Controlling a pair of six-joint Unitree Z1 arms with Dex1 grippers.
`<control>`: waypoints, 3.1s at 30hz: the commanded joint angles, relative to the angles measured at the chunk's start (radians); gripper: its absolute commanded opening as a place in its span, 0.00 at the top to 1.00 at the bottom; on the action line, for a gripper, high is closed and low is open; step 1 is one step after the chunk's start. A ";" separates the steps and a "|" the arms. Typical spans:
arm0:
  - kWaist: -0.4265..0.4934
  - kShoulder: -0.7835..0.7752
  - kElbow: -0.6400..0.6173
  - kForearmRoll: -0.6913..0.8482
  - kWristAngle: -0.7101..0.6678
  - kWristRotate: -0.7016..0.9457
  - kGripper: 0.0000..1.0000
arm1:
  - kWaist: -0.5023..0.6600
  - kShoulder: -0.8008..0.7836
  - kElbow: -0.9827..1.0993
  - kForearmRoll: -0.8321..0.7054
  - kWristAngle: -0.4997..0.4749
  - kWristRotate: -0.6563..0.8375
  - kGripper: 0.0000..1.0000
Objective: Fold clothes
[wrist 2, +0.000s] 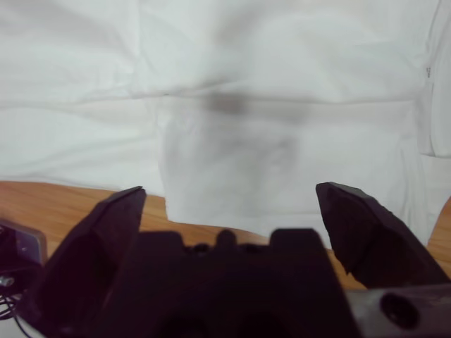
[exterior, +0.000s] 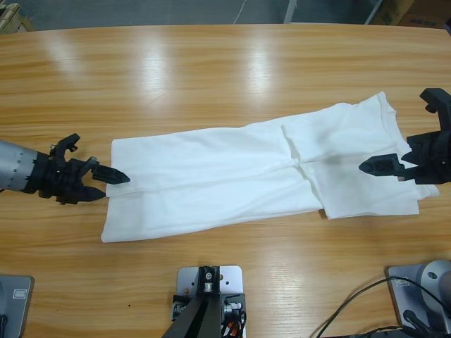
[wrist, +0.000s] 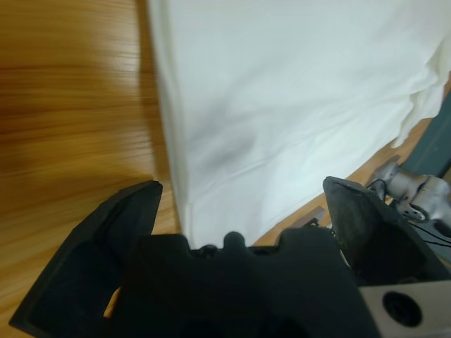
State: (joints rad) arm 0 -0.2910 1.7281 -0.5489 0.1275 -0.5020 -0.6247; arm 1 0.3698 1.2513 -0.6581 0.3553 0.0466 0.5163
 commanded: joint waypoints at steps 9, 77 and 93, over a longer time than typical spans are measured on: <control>-0.149 0.178 -0.002 0.003 0.125 -0.117 0.14 | 0.008 0.003 0.049 -0.034 -0.021 0.013 0.00; 0.227 -0.109 -0.583 0.885 0.389 0.257 1.00 | -0.029 0.099 0.100 -0.169 0.041 0.016 0.00; -0.367 0.214 -1.229 1.005 0.260 0.032 1.00 | -0.046 0.149 0.095 -0.222 0.049 0.013 0.00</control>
State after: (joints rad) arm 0 -0.5142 1.7209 -1.4865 1.0586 -0.2037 -0.5764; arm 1 0.3439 1.3425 -0.5858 0.1661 0.0683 0.5199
